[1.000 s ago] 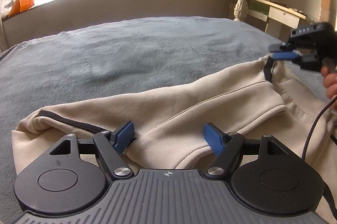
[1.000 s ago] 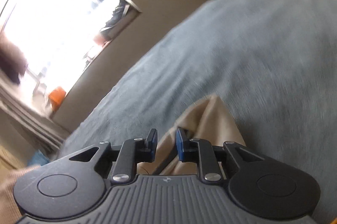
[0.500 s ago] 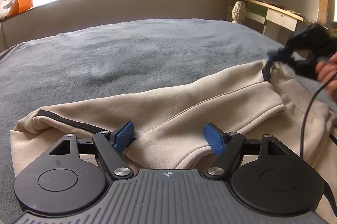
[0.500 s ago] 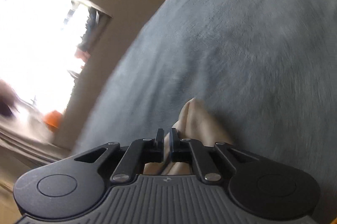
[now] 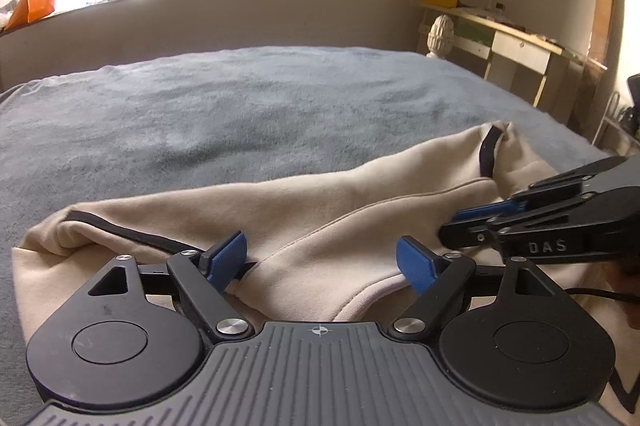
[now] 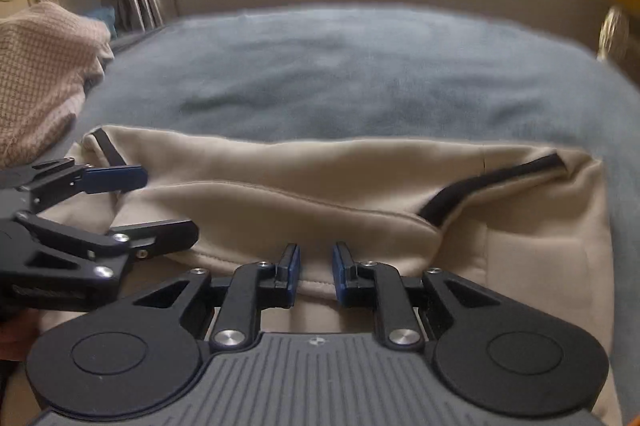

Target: Fold clothes

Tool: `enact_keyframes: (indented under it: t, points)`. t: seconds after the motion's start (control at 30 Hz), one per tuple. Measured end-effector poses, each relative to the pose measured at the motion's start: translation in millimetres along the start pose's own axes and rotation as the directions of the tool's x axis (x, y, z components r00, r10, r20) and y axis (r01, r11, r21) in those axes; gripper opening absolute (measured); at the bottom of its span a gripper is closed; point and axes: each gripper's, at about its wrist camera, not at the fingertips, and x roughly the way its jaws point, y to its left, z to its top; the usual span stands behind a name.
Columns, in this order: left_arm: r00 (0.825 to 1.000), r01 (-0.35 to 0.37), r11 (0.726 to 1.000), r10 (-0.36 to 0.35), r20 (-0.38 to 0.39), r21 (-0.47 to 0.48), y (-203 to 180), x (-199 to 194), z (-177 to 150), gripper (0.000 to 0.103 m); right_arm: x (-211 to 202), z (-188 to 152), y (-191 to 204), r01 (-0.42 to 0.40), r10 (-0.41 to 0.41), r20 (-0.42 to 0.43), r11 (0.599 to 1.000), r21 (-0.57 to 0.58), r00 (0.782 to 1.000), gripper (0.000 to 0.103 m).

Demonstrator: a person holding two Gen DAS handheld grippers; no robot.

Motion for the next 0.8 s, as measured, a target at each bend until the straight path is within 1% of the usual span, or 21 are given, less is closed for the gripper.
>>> enact_keyframes:
  t: [0.03,0.13,0.23,0.3,0.33,0.37,0.43,0.47,0.63,0.8]
  points:
    - [1.0,0.002,1.0,-0.002,0.01,0.0,0.9,-4.0,0.7,0.08,1.8,4.0,-2.7,0.002,-0.002,-0.007,1.0,0.014,1.0,0.019]
    - [0.999,0.016,1.0,-0.017,0.036,0.011,1.8,-15.7,3.2,0.074,5.1,10.7,-2.6,0.011,-0.01,-0.021,1.0,0.018,1.0,0.019]
    - [0.997,0.044,0.997,-0.047,0.054,0.06,-6.0,-24.5,3.8,0.069,8.6,14.6,-0.1,0.02,-0.019,-0.037,1.0,0.024,0.999,0.019]
    - [0.998,0.058,0.994,-0.061,0.033,0.088,-12.9,-22.6,1.6,0.065,11.0,17.2,1.5,0.026,-0.025,-0.048,0.999,0.029,0.999,0.019]
    - [0.998,0.061,0.994,-0.062,0.007,0.093,-15.8,-18.5,-0.1,0.061,12.2,18.5,2.4,0.03,-0.028,-0.054,0.999,0.031,0.998,0.019]
    - [0.998,0.063,0.993,-0.062,-0.019,0.099,-18.7,-14.3,-1.8,0.059,13.4,19.8,3.2,0.033,-0.031,-0.059,0.999,0.033,0.998,0.019]
    - [0.996,0.054,0.994,-0.048,-0.07,0.096,-21.0,-4.5,-5.3,0.058,16.3,23.2,2.1,0.028,-0.025,-0.081,0.999,0.035,0.996,0.019]
    - [0.996,0.046,0.995,-0.039,-0.081,0.091,-21.2,-0.7,-6.6,0.058,16.9,25.3,0.5,0.023,-0.019,-0.097,0.999,0.037,0.995,0.019]
    - [0.996,0.032,0.996,-0.025,-0.088,0.081,-24.1,4.8,-6.5,0.059,21.2,36.9,-4.6,0.003,0.003,-0.169,0.999,0.036,0.986,0.019]
    - [0.995,0.044,0.995,-0.036,-0.09,0.086,-21.4,4.5,-8.2,0.06,23.6,39.8,0.8,0.042,-0.031,-0.196,0.998,0.051,0.98,0.019]
